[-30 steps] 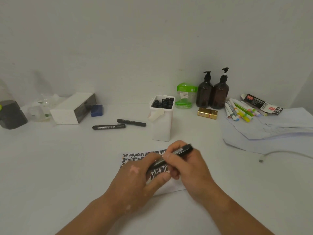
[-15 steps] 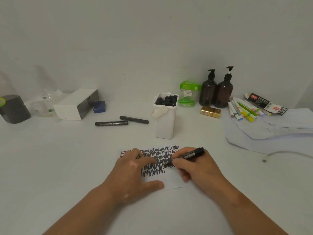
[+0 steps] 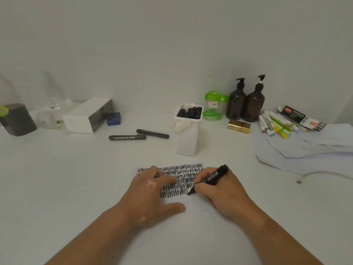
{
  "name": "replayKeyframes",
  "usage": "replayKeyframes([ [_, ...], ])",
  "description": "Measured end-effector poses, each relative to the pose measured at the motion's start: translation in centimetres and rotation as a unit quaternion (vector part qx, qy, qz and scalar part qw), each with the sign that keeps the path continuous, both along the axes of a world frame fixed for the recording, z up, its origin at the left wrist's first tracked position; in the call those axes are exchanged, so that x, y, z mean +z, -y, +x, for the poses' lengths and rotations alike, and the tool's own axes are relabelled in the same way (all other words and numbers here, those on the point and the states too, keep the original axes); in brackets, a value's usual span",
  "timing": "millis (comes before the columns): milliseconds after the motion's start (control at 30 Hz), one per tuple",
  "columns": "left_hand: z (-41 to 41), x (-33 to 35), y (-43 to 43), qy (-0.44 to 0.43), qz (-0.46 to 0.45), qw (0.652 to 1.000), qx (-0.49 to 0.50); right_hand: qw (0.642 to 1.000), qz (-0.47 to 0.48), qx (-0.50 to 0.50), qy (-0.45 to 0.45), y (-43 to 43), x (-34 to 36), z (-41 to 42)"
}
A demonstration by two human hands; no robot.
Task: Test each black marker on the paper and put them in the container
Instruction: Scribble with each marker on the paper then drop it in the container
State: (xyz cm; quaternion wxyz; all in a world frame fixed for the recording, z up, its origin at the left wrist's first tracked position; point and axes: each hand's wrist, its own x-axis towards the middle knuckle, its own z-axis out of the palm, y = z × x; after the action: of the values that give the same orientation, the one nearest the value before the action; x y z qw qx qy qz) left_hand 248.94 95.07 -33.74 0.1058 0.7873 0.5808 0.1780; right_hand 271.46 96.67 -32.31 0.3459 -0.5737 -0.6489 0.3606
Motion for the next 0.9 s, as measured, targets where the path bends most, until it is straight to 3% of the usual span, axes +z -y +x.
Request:
replayKeyframes([
  [600,0.02,0.05,0.04,-0.001,-0.007,1.0,0.001,0.998,0.015,-0.053,-0.002,-0.43,-0.55,0.19],
  [767,0.03,0.13,0.13,-0.009,-0.007,1.0,-0.003,1.0,0.015,-0.02,0.002,-0.31,-0.42,0.15],
  [833,0.06,0.27,0.22,-0.007,-0.004,1.0,-0.006,0.998,0.034,-0.036,-0.033,-0.41,-0.46,0.3],
  [900,0.16,0.69,0.15,0.068,0.025,0.997,0.003,0.989,0.036,-0.061,-0.13,-0.66,-0.32,0.61],
])
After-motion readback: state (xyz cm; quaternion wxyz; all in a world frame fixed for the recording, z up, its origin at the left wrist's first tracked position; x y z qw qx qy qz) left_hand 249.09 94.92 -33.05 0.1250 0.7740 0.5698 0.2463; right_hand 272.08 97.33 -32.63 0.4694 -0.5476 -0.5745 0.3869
